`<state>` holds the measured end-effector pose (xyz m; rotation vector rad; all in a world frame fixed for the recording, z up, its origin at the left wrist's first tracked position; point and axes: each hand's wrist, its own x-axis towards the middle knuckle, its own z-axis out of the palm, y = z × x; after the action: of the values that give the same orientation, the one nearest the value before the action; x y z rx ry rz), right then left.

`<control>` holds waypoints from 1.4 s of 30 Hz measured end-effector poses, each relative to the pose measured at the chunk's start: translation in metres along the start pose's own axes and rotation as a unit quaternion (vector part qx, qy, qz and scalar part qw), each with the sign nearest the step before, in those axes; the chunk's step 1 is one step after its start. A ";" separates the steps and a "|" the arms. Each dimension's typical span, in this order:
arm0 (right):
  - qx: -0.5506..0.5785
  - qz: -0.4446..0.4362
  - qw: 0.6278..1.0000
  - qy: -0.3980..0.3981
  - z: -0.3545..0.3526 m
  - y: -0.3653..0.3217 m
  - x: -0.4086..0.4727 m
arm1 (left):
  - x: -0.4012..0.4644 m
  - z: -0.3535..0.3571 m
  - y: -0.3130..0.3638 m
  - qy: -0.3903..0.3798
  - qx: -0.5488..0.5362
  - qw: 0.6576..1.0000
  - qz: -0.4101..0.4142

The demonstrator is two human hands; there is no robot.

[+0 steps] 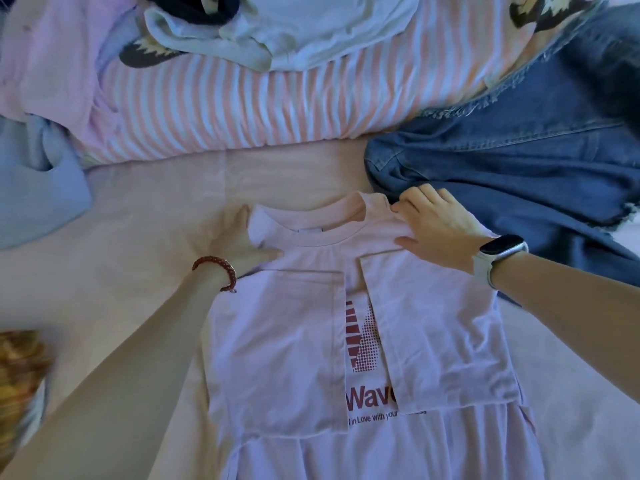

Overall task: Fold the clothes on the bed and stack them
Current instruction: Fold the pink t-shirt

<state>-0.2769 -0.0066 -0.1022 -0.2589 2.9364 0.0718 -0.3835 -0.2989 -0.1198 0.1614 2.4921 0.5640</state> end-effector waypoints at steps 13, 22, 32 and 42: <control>0.188 0.101 0.968 0.133 -0.013 0.006 -0.018 | -0.044 -0.019 0.006 0.202 0.123 0.938 0.253; 0.122 -0.047 0.968 0.214 -0.006 -0.019 -0.137 | -0.159 0.020 -0.028 0.299 0.122 0.875 0.360; 0.072 -0.098 0.974 0.192 0.009 -0.071 -0.287 | -0.310 0.084 -0.065 0.209 0.135 0.885 0.393; 0.009 -0.061 0.997 0.041 0.059 -0.105 -0.333 | -0.361 0.157 -0.098 0.010 0.276 0.942 0.189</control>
<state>0.0749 -0.0501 -0.0983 -0.4488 2.9916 0.0162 0.0042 -0.4155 -0.0948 0.8656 2.5892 -0.0110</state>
